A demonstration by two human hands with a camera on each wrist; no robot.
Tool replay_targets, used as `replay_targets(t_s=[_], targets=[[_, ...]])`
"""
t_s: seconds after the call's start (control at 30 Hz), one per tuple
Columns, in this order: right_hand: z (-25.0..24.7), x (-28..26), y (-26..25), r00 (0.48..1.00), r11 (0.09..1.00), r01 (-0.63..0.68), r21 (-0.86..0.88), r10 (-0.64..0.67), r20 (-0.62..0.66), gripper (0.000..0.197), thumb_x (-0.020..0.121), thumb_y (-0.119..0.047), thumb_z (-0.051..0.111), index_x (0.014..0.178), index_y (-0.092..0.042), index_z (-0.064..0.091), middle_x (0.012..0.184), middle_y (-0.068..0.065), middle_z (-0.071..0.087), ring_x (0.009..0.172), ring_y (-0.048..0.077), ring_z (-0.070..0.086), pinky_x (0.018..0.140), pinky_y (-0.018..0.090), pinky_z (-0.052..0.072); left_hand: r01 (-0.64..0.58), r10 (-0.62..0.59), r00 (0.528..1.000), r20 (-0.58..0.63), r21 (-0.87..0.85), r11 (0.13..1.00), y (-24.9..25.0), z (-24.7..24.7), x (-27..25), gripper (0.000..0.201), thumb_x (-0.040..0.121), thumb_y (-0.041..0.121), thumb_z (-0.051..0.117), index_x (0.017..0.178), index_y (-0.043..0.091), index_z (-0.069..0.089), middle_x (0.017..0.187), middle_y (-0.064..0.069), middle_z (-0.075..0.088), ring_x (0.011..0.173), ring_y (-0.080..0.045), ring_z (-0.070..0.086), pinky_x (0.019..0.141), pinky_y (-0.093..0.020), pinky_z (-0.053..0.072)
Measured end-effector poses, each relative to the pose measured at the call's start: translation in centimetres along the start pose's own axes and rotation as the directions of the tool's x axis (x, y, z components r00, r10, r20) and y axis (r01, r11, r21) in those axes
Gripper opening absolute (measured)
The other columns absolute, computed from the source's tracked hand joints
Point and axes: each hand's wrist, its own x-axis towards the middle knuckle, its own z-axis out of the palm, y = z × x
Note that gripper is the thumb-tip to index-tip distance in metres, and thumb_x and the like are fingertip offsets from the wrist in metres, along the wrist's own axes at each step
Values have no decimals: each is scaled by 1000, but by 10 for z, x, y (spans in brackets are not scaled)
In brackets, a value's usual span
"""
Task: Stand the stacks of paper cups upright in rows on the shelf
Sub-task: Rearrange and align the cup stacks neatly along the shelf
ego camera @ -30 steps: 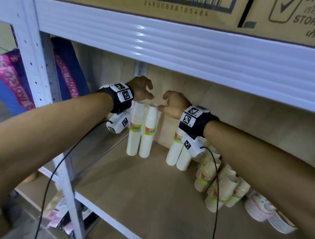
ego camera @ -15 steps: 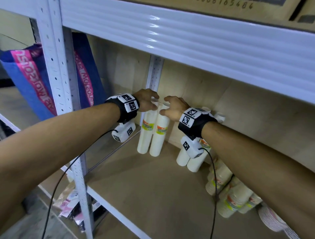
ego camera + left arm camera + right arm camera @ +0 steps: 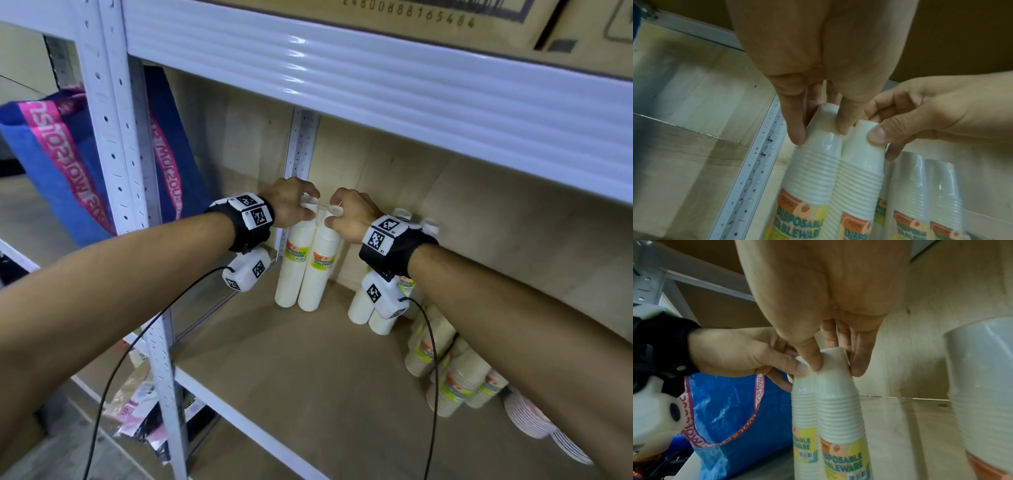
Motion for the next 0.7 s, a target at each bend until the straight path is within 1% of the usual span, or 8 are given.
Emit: replay_targets(t_s=[0.1,0.17,0.33,0.47,0.5,0.57,0.63,0.7], targets=[[-9,-11,1,1000,1000,-19,-5,19,-10,40,84,-20,66,122,-11,57,123,9,59,109,27,57,85,32,50,-16,16,1000,20,-10,1000,11,-4,-6,44,90,27,65,133,24,57,134,-6,57,112,-25,57,86,-30,48],[-15,-19,4,999,999,-39,-13,39,-17,41,83,-20,67,121,-10,58,122,9,59,109,27,58,85,31,49,-31,31,999,33,-10,999,21,-5,-10,45,90,27,65,133,24,57,134,-6,57,113,-24,57,88,-31,49],[-30,-41,15,996,995,-89,-34,88,-20,38,82,-21,68,118,-11,61,121,9,61,109,27,59,74,25,41,-81,81,995,61,11,997,48,-1,-16,46,91,29,66,135,24,56,137,-6,54,121,-25,53,95,-31,45],[-42,-57,28,990,990,-139,-23,138,-25,39,80,-22,69,117,-12,62,120,8,62,107,26,60,76,27,47,-119,121,990,72,-34,992,68,9,-18,46,89,27,68,134,23,58,134,-5,56,118,-23,55,85,-25,40],[-45,-62,32,988,988,-154,-23,153,-28,38,80,-23,70,116,-12,62,119,8,62,106,26,60,74,27,46,-129,132,988,74,-41,991,72,11,-18,46,89,26,69,133,22,58,133,-5,57,117,-23,55,85,-25,40],[-49,-69,39,983,983,-181,-29,180,-32,38,81,-22,70,117,-11,61,119,9,61,105,26,60,71,25,42,-149,153,985,84,-60,987,81,17,-17,45,88,25,69,132,21,60,130,-6,58,115,-23,56,88,-27,44],[-53,-77,46,977,978,-209,-28,208,-40,39,81,-23,70,117,-11,61,119,9,60,105,27,60,71,26,42,-168,174,981,89,-64,984,90,21,-17,45,87,25,70,131,20,60,128,-6,59,113,-23,57,91,-29,47],[-56,-83,52,970,971,-237,-22,236,-51,39,80,-24,71,116,-12,61,121,10,59,105,27,60,73,26,43,-186,191,977,94,-59,981,98,27,-15,44,87,25,70,130,20,60,126,-6,60,111,-23,57,91,-30,48]])
